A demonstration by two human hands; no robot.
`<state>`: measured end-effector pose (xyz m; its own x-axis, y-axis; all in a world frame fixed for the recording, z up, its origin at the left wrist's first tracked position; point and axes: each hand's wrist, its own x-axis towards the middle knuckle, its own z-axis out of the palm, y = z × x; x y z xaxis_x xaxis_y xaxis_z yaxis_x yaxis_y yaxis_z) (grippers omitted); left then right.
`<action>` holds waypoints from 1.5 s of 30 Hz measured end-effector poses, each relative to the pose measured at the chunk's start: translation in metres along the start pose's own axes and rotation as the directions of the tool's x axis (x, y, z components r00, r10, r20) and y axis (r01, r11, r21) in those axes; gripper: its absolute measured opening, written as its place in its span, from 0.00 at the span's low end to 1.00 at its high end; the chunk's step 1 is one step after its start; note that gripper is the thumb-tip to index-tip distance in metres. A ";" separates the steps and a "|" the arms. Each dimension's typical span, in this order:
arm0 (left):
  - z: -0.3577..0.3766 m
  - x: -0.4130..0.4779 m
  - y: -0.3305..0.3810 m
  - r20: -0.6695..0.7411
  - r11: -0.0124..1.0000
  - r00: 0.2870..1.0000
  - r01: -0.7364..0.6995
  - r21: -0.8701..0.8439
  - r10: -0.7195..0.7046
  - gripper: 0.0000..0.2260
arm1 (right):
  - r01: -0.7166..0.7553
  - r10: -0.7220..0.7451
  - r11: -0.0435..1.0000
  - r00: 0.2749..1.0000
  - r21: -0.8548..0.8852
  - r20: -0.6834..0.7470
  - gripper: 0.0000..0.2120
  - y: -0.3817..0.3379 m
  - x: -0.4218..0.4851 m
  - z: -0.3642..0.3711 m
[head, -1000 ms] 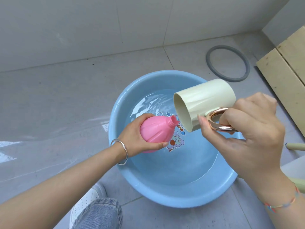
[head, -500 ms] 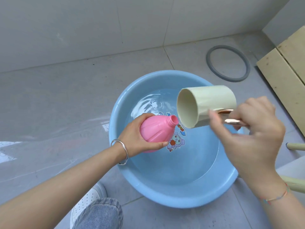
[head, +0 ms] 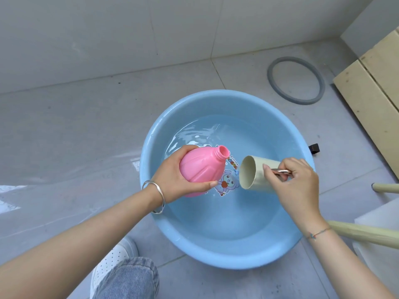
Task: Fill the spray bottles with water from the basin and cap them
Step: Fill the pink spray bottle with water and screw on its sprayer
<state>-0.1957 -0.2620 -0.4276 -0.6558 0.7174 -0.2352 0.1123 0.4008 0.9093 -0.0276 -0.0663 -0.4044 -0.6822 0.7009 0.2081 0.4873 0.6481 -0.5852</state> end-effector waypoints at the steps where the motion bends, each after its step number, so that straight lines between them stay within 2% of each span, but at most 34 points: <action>1: 0.000 0.000 0.000 0.000 1.000 1.000 -0.001 0.000 0.001 0.34 | 0.004 -0.004 1.000 1.000 -0.011 0.018 0.23 0.001 -0.001 0.002; 9: 0.000 0.000 0.000 0.008 1.000 1.000 0.000 0.003 0.000 0.35 | 0.008 -0.004 0.998 0.997 -0.056 0.080 0.29 0.004 -0.008 0.012; 15: -0.001 -0.001 0.001 0.002 1.000 1.000 -0.003 -0.002 0.003 0.35 | -0.024 0.026 0.999 0.996 -0.024 0.083 0.28 0.000 -0.009 0.016; 20: -0.001 -0.001 0.001 0.005 1.000 1.000 -0.002 -0.006 0.002 0.35 | -0.217 0.222 0.954 0.975 0.209 0.002 0.24 -0.003 -0.005 0.000; 23: -0.001 -0.002 0.002 0.004 1.000 1.000 -0.013 -0.019 0.013 0.33 | -0.333 0.366 0.833 0.930 0.441 0.010 0.23 -0.009 0.000 -0.015; 26: -0.002 -0.002 0.003 -0.002 0.999 1.000 -0.016 -0.034 0.016 0.33 | -0.343 0.430 0.736 0.903 0.584 -0.012 0.21 -0.027 0.005 -0.030; 30: -0.002 -0.002 0.004 -0.004 0.999 1.000 -0.021 -0.031 0.021 0.34 | -0.251 0.382 0.712 0.922 0.656 -0.061 0.21 -0.053 0.010 -0.048; 37: -0.002 -0.002 0.003 -0.007 0.999 1.000 -0.025 -0.027 0.025 0.34 | -0.140 0.275 0.727 0.956 0.672 -0.098 0.22 -0.067 0.012 -0.060; 41: -0.001 -0.002 0.002 -0.008 1.000 1.000 -0.024 -0.016 0.024 0.34 | -0.121 0.224 0.792 0.969 0.598 -0.101 0.19 -0.073 0.011 -0.060; 45: -0.001 -0.001 0.001 -0.010 1.000 1.000 -0.026 -0.008 0.026 0.35 | -0.066 0.150 0.875 0.979 0.479 -0.139 0.21 -0.076 0.010 -0.059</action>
<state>-0.1954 -0.2625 -0.4262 -0.6601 0.7217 -0.2084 0.1231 0.3776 0.9178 -0.0392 -0.0915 -0.3119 -0.5189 0.8247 0.2250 0.2102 0.3782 -0.9015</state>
